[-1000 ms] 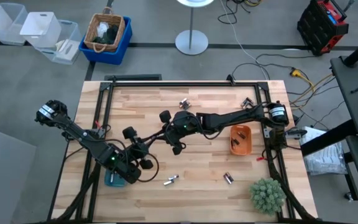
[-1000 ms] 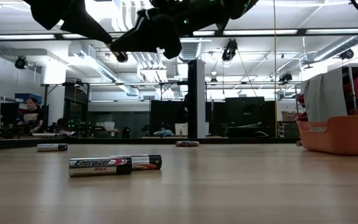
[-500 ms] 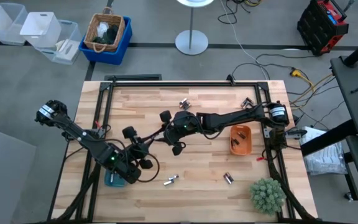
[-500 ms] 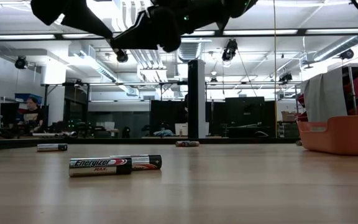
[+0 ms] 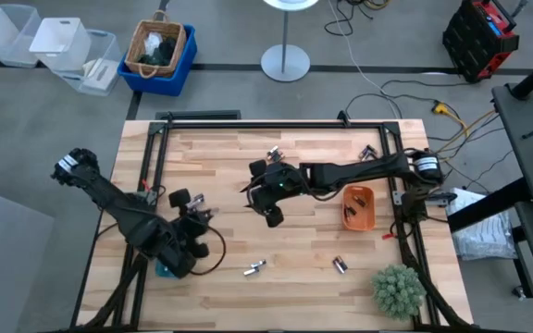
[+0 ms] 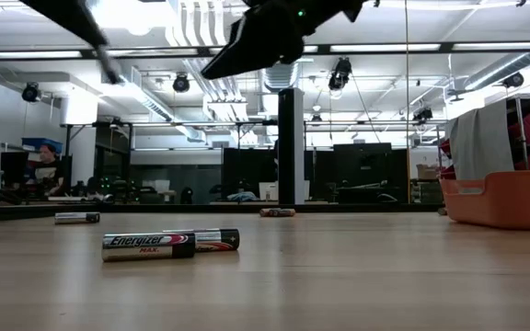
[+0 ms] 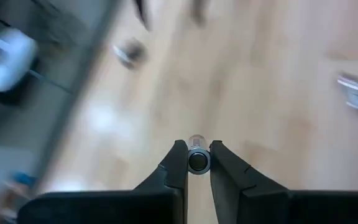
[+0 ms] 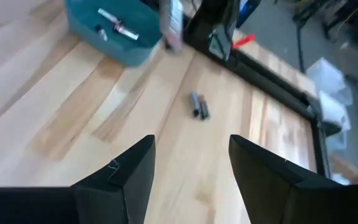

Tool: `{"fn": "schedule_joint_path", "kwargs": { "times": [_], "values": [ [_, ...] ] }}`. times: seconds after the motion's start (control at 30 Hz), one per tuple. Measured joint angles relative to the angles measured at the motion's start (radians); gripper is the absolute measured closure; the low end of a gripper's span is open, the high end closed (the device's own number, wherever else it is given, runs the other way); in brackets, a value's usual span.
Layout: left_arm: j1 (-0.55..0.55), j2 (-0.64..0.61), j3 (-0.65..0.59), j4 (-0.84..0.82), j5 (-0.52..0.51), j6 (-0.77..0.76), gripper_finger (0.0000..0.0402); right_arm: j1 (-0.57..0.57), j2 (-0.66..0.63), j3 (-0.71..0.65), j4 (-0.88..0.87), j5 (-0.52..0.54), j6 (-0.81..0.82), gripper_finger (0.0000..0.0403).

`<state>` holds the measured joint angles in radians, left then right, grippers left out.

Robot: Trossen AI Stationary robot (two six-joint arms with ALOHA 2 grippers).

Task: Sort batteries
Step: Put the silver battery into the blue bin, then put the black battery into the orange bin

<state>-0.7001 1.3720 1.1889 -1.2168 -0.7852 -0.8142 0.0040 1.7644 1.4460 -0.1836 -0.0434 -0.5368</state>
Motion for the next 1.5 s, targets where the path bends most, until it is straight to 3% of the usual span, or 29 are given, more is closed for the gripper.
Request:
{"fn": "schedule_joint_path", "kwargs": {
  "times": [0.17, 0.3, 0.67, 1.07, 1.33, 1.5],
  "values": [
    [-0.034, 0.000, 0.077, -0.029, 0.247, -0.092, 0.0381, -0.011, -0.057, 0.000, -0.149, 0.000, 0.046, 0.0204],
    [-0.068, 0.000, 0.095, -0.053, 0.378, -0.193, 0.0381, -0.019, -0.081, -0.001, -0.284, 0.000, 0.068, 0.0201],
    [-0.186, 0.000, -0.060, -0.089, 0.657, -0.585, 0.0381, -0.048, -0.089, -0.001, -0.431, -0.013, 0.129, 0.0197],
    [-0.200, 0.001, -0.168, 0.020, 0.646, -0.566, 0.0381, -0.048, -0.089, -0.001, -0.471, -0.017, 0.208, 0.0197],
    [-0.200, 0.001, -0.189, 0.020, 0.646, -0.587, 0.0290, -0.048, -0.088, -0.001, -0.485, -0.017, 0.286, 0.0197],
    [-0.200, 0.001, -0.189, 0.020, 0.646, -0.557, 0.0277, -0.042, -0.088, -0.001, -0.496, -0.017, 0.339, 0.0197]
  ]
}}
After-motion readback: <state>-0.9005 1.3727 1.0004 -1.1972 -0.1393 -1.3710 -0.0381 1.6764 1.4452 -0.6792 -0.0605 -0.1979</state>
